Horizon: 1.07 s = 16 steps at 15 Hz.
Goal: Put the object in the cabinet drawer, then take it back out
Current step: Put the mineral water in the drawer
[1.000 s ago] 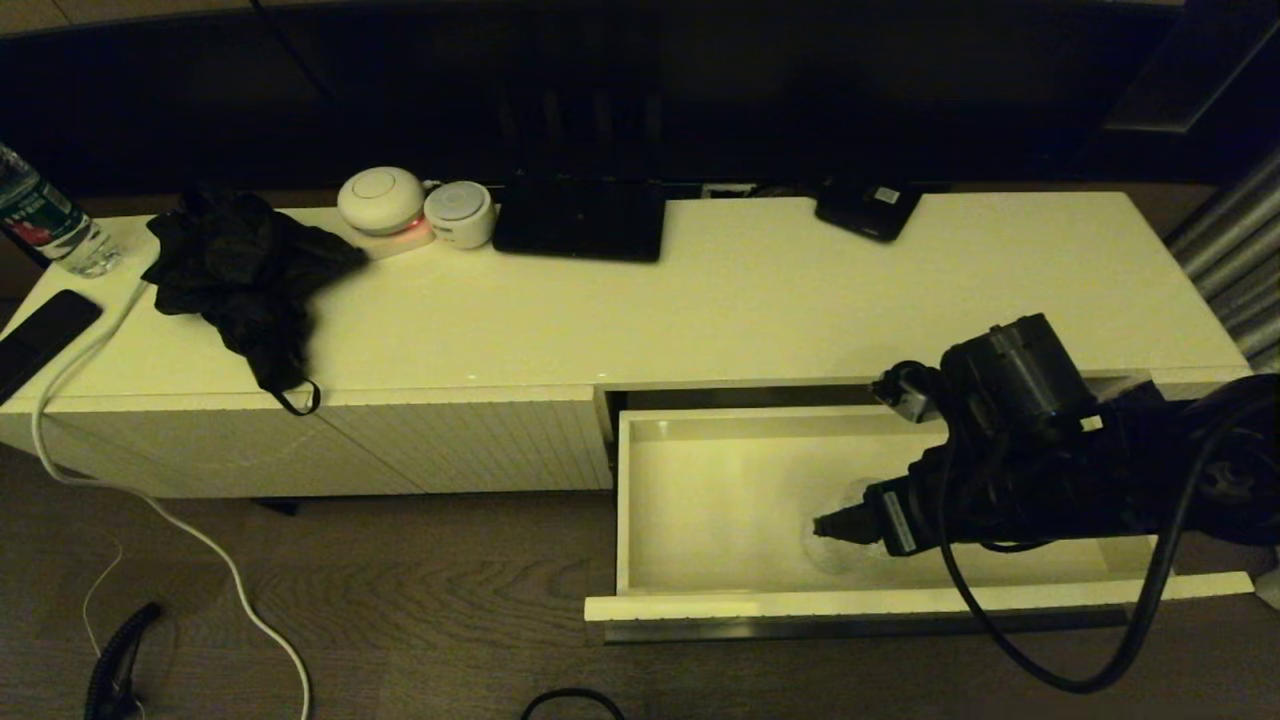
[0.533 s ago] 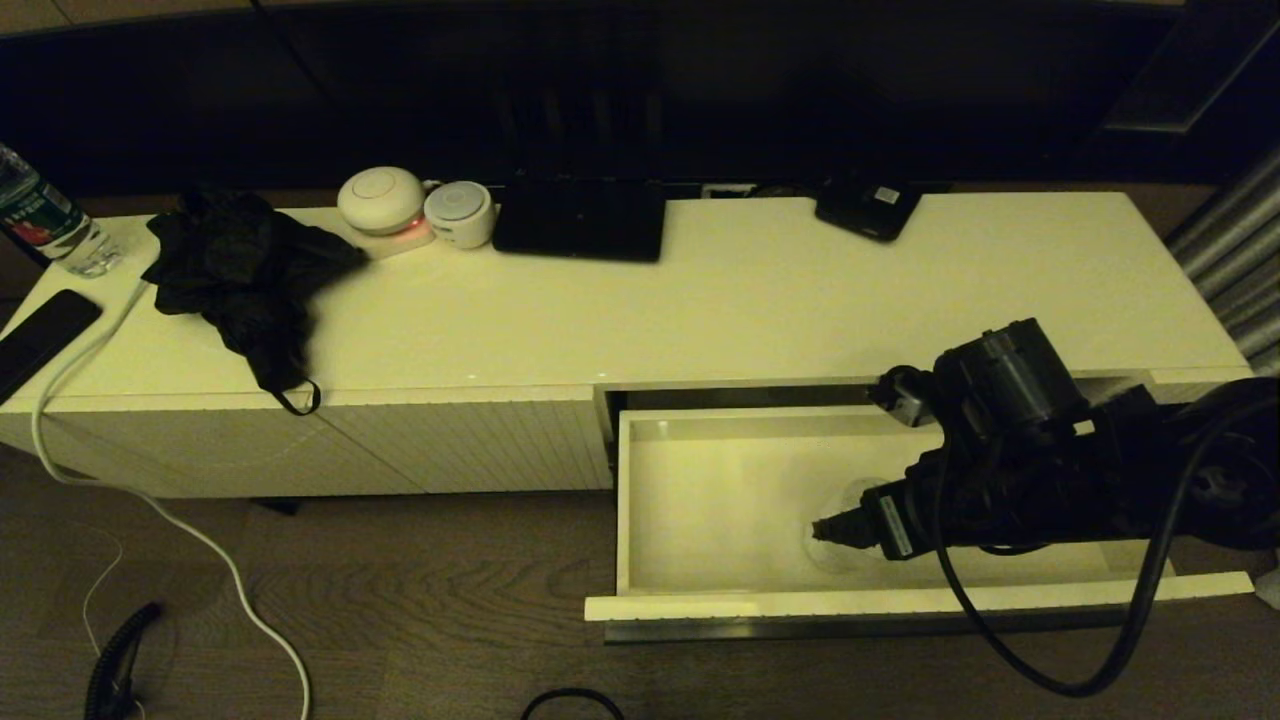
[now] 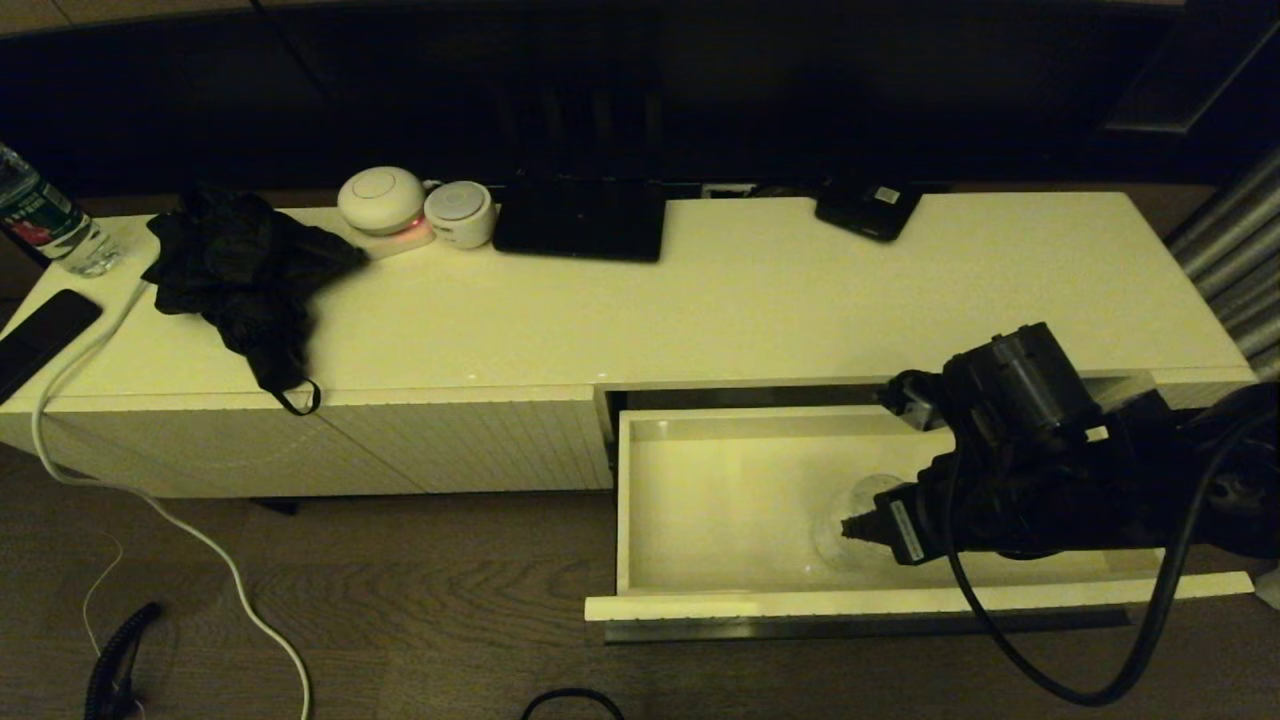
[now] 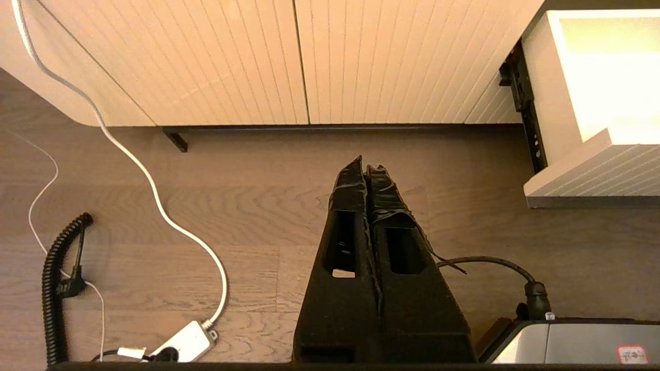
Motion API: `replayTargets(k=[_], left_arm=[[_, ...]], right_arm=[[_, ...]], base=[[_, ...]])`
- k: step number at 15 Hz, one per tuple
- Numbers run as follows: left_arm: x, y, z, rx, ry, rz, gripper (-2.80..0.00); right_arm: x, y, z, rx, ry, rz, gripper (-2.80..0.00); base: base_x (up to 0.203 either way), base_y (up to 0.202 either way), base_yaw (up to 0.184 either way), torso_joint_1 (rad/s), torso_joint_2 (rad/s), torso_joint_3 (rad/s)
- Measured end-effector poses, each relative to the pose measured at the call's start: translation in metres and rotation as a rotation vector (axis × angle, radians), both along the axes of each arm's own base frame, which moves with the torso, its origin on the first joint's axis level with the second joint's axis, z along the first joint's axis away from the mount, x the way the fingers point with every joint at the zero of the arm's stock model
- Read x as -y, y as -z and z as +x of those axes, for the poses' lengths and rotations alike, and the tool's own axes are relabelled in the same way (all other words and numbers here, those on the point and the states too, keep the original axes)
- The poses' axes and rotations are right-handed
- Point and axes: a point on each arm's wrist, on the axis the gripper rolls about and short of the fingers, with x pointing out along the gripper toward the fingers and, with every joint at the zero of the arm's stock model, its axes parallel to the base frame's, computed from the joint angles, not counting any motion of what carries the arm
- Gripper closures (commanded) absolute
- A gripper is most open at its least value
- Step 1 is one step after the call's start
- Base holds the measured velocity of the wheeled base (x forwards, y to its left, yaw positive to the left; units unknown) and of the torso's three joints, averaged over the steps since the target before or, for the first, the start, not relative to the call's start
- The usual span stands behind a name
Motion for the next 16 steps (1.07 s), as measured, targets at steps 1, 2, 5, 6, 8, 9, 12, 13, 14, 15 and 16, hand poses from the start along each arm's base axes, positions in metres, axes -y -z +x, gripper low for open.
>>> replayTargets(k=[1,2,5,6,8,9,12,13,14,15,16], left_arm=[[0.0,0.0,0.0,0.0,0.0,0.0,0.0],[0.0,0.0,0.0,0.0,0.0,0.0,0.0],[0.0,0.0,0.0,0.0,0.0,0.0,0.0],[0.0,0.0,0.0,0.0,-0.001,0.0,0.0],[0.0,0.0,0.0,0.0,0.0,0.0,0.0],[0.0,0.0,0.0,0.0,0.0,0.0,0.0],[0.0,0.0,0.0,0.0,0.0,0.0,0.0],[0.0,0.0,0.0,0.0,-0.001,0.0,0.0],[0.0,0.0,0.0,0.0,0.0,0.0,0.0],[0.0,0.0,0.0,0.0,0.0,0.0,0.0],[0.0,0.0,0.0,0.0,-0.001,0.0,0.0]], right_arm=[[0.0,0.0,-0.001,0.0,0.0,0.0,0.0],[0.001,0.0,-0.001,0.0,0.0,-0.003,0.0],[0.003,-0.001,-0.003,0.027,0.012,-0.05,0.0],[0.006,-0.002,-0.003,0.046,0.012,-0.091,0.0],[0.014,-0.007,-0.004,0.081,-0.006,-0.172,0.0],[0.018,-0.008,-0.006,0.093,-0.014,-0.211,0.0],[0.03,-0.013,-0.009,0.134,-0.022,-0.373,0.0],[0.033,-0.014,-0.009,0.146,-0.025,-0.43,0.0],[0.034,-0.015,-0.009,0.154,-0.029,-0.484,0.0],[0.036,-0.015,-0.009,0.158,-0.033,-0.541,0.0],[0.037,-0.014,-0.009,0.154,-0.031,-0.6,0.0]], base=[[0.0,0.0,0.0,0.0,0.0,0.0],[0.0,0.0,0.0,0.0,0.0,0.0],[0.0,0.0,0.0,0.0,0.0,0.0],[0.0,0.0,0.0,0.0,0.0,0.0],[0.0,0.0,0.0,0.0,0.0,0.0],[0.0,0.0,0.0,0.0,0.0,0.0],[0.0,0.0,0.0,0.0,0.0,0.0],[0.0,0.0,0.0,0.0,0.0,0.0],[0.0,0.0,0.0,0.0,0.0,0.0],[0.0,0.0,0.0,0.0,0.0,0.0],[0.0,0.0,0.0,0.0,0.0,0.0]])
